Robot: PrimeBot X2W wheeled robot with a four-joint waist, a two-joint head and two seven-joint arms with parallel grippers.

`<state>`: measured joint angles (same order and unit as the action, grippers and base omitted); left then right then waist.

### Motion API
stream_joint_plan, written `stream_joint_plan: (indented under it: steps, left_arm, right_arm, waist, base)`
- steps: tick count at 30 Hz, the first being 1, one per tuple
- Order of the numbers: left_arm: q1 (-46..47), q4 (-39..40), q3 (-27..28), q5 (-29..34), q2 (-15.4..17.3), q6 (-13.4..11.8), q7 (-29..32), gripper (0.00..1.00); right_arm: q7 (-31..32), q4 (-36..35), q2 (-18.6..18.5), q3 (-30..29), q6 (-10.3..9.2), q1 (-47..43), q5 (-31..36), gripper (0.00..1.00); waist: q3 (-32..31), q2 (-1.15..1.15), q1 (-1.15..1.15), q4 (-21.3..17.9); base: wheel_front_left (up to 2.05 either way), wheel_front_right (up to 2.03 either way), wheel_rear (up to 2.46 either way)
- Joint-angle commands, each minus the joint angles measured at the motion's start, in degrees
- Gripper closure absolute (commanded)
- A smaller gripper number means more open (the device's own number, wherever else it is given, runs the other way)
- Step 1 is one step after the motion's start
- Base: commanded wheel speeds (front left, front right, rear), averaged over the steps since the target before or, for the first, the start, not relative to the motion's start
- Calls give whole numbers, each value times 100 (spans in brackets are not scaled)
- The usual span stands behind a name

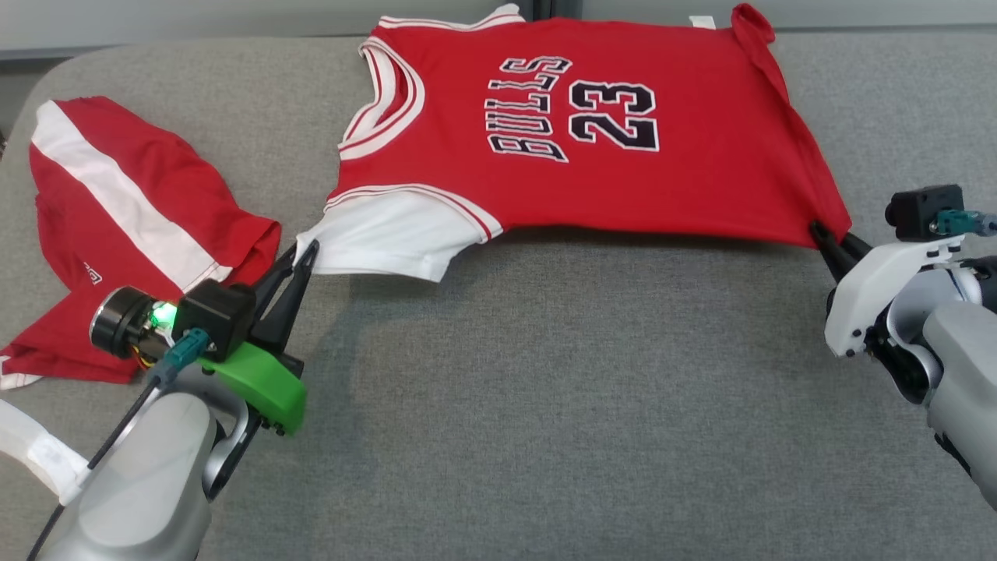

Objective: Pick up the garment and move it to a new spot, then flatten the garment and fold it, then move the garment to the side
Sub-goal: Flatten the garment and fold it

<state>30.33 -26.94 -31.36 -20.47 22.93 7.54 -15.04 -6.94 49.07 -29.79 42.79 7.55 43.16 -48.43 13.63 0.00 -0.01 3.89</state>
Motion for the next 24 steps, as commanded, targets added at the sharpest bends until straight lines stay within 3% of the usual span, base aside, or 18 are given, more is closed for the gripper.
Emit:
stream_joint_plan:
  steps: [1,6,14,24]
  left_arm:
    - [-166,79,-59,-98,137,-15,17,100]
    - [-596,570,-446,-389,482,-15,304,100]
    - [-1433,1684,-811,-673,1081,-15,960,100]
    - [-2535,3032,-1066,-898,1714,-280,1680,100]
  right_arm:
    - [93,-64,-117,137,-12,-156,-97,100]
    - [494,-512,-499,636,-12,-469,-566,100]
    - [1358,-1493,-1438,1232,-12,-973,-1500,100]
    - [2650,-2845,-2489,1586,-11,-1737,-2828,100]
  waist:
    - [-472,0,1,82]
    - [-776,0,1,65]
    - [-1089,0,1,53]
    - [-1400,0,1,-34]
  base:
    - [0,0,0]
    - [0,0,0]
    - [0,0,0]
    - [0,0,0]
